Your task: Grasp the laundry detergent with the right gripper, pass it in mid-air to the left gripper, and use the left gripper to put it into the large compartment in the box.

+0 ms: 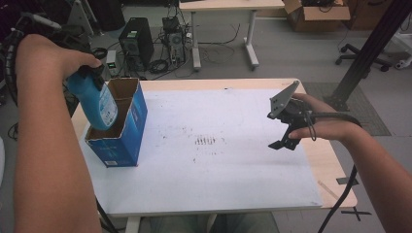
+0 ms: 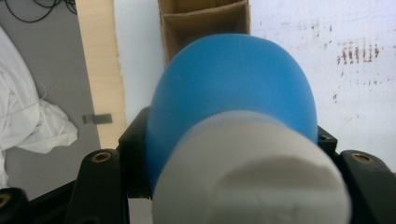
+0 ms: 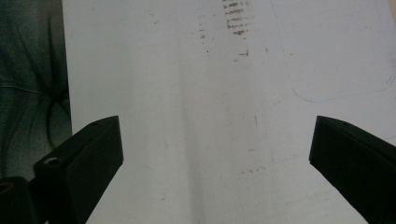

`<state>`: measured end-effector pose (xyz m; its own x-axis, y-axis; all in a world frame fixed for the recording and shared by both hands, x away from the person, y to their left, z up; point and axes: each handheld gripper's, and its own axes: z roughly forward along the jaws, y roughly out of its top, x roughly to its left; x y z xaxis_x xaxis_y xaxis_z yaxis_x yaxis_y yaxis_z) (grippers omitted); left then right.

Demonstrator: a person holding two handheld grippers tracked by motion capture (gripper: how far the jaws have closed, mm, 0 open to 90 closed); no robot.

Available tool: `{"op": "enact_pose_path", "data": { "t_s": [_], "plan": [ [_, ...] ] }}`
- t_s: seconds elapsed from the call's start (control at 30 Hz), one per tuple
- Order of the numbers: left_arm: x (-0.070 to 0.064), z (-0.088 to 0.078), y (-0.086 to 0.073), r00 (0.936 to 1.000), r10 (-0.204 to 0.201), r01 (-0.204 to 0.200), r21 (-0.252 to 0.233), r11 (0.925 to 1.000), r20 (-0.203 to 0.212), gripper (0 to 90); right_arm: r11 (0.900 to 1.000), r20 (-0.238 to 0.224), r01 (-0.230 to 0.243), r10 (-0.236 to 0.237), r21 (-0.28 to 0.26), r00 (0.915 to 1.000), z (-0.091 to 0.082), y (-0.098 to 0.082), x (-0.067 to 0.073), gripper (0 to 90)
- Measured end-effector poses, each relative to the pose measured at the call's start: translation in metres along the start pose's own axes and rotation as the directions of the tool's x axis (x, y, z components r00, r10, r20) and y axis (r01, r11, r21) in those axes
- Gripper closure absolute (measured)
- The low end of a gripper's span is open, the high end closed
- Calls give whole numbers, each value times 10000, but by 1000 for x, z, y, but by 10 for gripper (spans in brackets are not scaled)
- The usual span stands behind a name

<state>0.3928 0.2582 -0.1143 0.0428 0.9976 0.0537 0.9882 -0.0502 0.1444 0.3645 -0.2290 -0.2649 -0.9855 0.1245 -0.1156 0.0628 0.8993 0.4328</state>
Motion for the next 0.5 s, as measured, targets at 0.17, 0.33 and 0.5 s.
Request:
{"op": "enact_pose_path", "data": {
  "t_s": [0.17, 0.33, 0.5],
  "plan": [
    [1, 3, 3, 10000, -28, 28, 28, 10000, -15, 382, 10000, -30, -56, 56, -1, 10000, 0, -1, 1, 30],
    [1, 14, 7, 10000, -43, 42, 189, 9998, 51, 382, 9999, -60, -111, 111, 46, 9999, 1, -3, 1, 30],
    [1, 30, 10, 9999, 76, -79, 355, 9993, 92, 382, 9999, -66, -120, 120, 39, 9999, 1, -3, 2, 30]
  ]
}}
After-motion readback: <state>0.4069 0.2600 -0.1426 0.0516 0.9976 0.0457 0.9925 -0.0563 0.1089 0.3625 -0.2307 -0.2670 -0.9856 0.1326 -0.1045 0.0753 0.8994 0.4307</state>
